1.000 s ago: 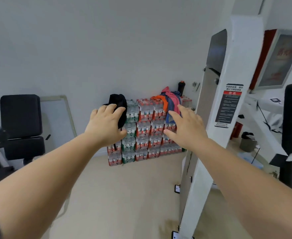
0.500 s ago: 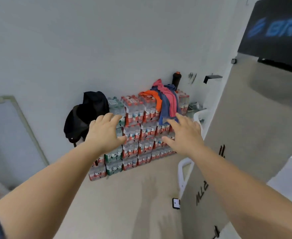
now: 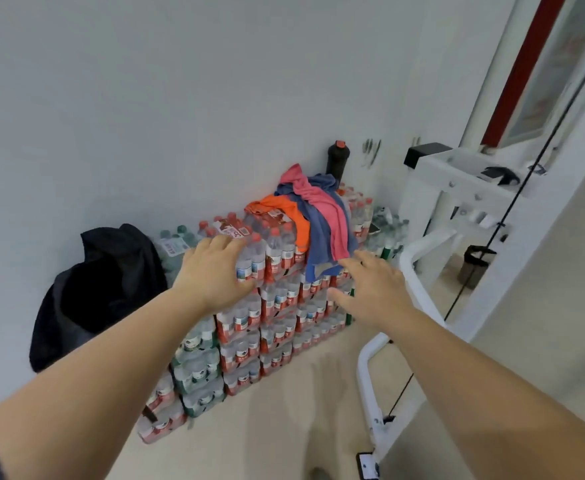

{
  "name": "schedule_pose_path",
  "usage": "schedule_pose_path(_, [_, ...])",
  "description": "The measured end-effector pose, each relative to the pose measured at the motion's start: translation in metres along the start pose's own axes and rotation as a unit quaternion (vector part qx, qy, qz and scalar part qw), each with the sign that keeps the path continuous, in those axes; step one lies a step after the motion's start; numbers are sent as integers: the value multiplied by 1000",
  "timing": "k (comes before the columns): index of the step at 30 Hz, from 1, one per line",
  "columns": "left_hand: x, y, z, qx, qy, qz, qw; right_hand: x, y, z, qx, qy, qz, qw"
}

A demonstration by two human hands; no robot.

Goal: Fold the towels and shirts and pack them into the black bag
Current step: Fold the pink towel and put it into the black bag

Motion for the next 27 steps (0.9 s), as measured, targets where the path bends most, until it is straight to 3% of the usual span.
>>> schedule_pose_path(14, [-17,-290,121,-80,26,21,996,78,-287,82,-79,-41,34,995])
schedule_pose_path(22, [-24,-442,194,-112,54,86,988,99,-408,125,-106,-61,83,989])
schedule_pose_path(27, [-35,-538,230,-106,129,139,976,103,-474,141,-131,-69,120,982])
Point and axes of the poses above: each hand's wrist, its own y-axis away from the middle knuckle, its own z-axis out of the palm, x = y × z, the point moved 4 cm from there along -y, towards the middle knuckle, and after that the axes turned 6 degrees about z, right-handed, at the moved point
